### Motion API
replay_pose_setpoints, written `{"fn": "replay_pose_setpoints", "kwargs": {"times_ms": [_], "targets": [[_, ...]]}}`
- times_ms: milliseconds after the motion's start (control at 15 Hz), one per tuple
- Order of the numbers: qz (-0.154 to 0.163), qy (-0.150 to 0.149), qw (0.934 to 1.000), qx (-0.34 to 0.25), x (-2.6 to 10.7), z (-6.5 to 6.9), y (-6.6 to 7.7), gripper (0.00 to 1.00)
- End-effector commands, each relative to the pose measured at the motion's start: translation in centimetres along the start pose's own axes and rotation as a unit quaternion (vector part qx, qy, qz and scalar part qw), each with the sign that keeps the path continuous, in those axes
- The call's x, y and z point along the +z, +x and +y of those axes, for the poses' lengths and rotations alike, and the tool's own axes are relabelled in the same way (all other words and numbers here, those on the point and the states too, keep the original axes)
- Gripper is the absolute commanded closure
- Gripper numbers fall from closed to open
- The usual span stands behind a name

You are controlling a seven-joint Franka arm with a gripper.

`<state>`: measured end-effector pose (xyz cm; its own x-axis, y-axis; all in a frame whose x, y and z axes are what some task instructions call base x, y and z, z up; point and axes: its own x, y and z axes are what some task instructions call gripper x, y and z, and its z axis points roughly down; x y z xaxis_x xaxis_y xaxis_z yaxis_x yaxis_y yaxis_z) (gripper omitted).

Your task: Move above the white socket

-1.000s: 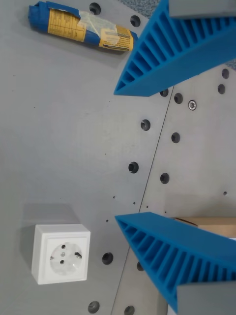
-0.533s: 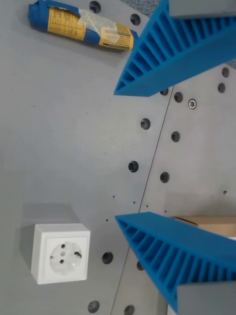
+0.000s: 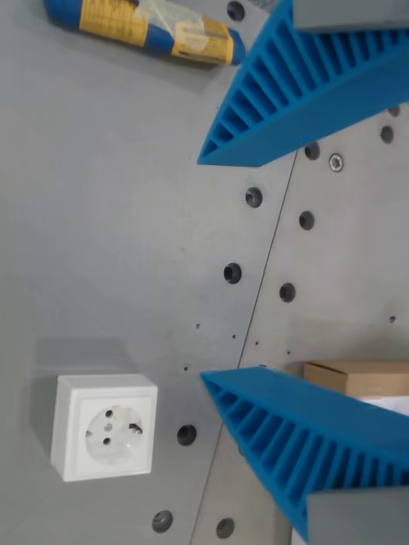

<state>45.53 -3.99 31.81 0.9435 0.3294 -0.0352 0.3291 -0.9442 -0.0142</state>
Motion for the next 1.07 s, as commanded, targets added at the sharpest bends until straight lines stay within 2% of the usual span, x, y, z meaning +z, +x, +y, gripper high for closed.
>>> {"fn": "replay_pose_setpoints", "kwargs": {"times_ms": [67,1067], "targets": [[0.047,-0.024,0.9984,0.022,1.5,-1.2,-0.2,0.00],[0.052,-0.024,0.9974,0.043,8.2,-5.9,0.3,0.00]]}}
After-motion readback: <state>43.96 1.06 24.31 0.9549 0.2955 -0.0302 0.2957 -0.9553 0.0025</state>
